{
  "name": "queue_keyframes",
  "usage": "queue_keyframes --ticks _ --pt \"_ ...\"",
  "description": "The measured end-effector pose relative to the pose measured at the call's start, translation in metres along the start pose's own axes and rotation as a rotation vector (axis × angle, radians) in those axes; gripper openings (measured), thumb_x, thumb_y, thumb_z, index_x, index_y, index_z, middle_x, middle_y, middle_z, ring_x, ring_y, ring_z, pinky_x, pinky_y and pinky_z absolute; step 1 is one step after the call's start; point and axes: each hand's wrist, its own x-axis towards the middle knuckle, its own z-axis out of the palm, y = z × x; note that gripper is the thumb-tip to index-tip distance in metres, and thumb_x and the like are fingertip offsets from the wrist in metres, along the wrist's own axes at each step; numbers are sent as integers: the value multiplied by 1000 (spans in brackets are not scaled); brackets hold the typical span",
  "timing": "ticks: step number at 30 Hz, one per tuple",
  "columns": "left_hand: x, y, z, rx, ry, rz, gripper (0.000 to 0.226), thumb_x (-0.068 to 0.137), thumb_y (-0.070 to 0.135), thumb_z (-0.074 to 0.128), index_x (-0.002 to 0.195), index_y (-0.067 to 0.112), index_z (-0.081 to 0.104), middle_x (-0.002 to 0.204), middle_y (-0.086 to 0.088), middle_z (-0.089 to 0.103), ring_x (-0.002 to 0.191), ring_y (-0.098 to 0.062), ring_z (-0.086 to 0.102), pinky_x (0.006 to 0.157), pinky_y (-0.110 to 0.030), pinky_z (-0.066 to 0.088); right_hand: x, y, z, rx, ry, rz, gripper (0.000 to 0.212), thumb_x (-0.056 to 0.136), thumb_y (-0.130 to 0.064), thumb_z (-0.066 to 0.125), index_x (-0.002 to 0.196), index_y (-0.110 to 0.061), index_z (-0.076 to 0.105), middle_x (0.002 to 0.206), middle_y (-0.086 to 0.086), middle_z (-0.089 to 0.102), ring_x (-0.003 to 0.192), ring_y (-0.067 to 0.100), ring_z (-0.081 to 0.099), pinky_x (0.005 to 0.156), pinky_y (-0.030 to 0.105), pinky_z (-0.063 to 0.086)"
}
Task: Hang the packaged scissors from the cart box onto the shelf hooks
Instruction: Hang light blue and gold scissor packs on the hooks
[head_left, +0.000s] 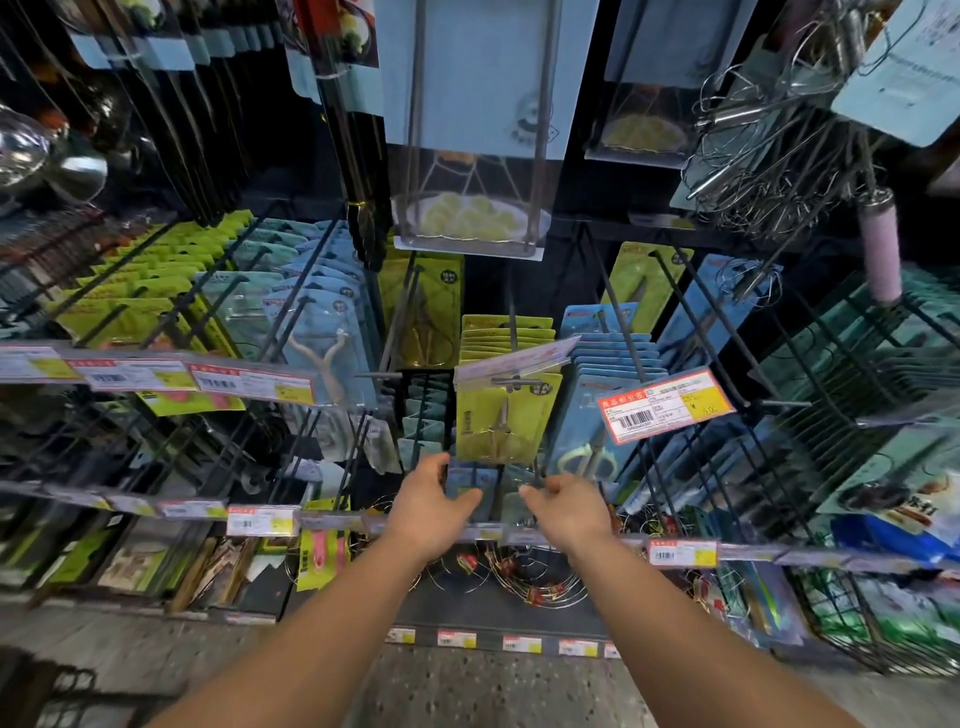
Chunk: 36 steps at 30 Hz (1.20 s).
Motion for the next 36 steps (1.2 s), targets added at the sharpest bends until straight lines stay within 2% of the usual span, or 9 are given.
queue_keyframes --ticks 3,6,9,15,19,22,25,28,36 --pt "-5 -10 -6 371 -7 -24 65 88 48 64 144 24 41 140 -5 48 129 -28 47 108 -45 41 -8 1 7 -224 -87 -91 51 98 -40 53 143 -18 46 129 5 64 101 21 64 89 29 49" --pt "-13 -19 -14 611 -42 -22 60 90 55 55 141 25 44 139 -8 48 129 -30 45 107 -41 39 -15 -8 20 -487 -144 -212 46 97 -42 51 140 -26 48 129 4 63 113 27 61 92 35 51" --pt "-23 -34 -25 681 -74 -79 56 90 56 53 136 25 47 137 -9 50 129 -29 46 103 -40 40 -21 -24 36 -648 -216 -340 38 96 -39 49 132 -28 54 131 5 61 120 28 56 99 39 47" --pt "-61 -79 -70 607 10 -227 60 90 57 53 139 25 45 140 -6 50 131 -28 45 106 -41 40 -43 -67 94 -788 -349 -587 40 95 -41 53 135 -39 52 128 4 63 119 27 58 93 34 47" --pt "-101 -121 -110 537 123 -347 51 86 57 54 127 26 53 134 -5 54 125 -29 50 100 -40 45 -73 -100 149 -830 -453 -726 30 95 -38 53 122 -28 61 119 5 67 112 27 61 83 32 48" --pt "-137 -155 -143 503 231 -406 50 88 56 53 128 27 52 134 -6 55 124 -30 51 98 -39 46 -106 -126 192 -879 -498 -839 31 94 -42 51 120 -29 61 119 2 67 116 28 60 87 33 47" --pt "-174 -192 -178 479 292 -484 57 87 55 54 136 26 49 137 -6 54 127 -29 50 101 -39 45 -146 -152 239 -906 -522 -934 38 92 -44 53 129 -33 59 129 2 63 120 27 58 93 34 47" --pt "-212 -233 -214 457 335 -571 56 83 58 56 130 28 52 132 -5 56 123 -29 53 99 -41 46 -191 -172 289 -948 -565 -1020 37 93 -43 50 128 -35 58 129 0 63 120 26 58 92 34 48" --pt "-304 -326 -306 356 461 -666 53 88 55 53 134 29 48 131 -3 54 123 -27 48 103 -40 40 -297 -216 410 -948 -633 -1125 43 91 -47 54 131 -31 56 131 3 61 123 26 54 99 35 45"
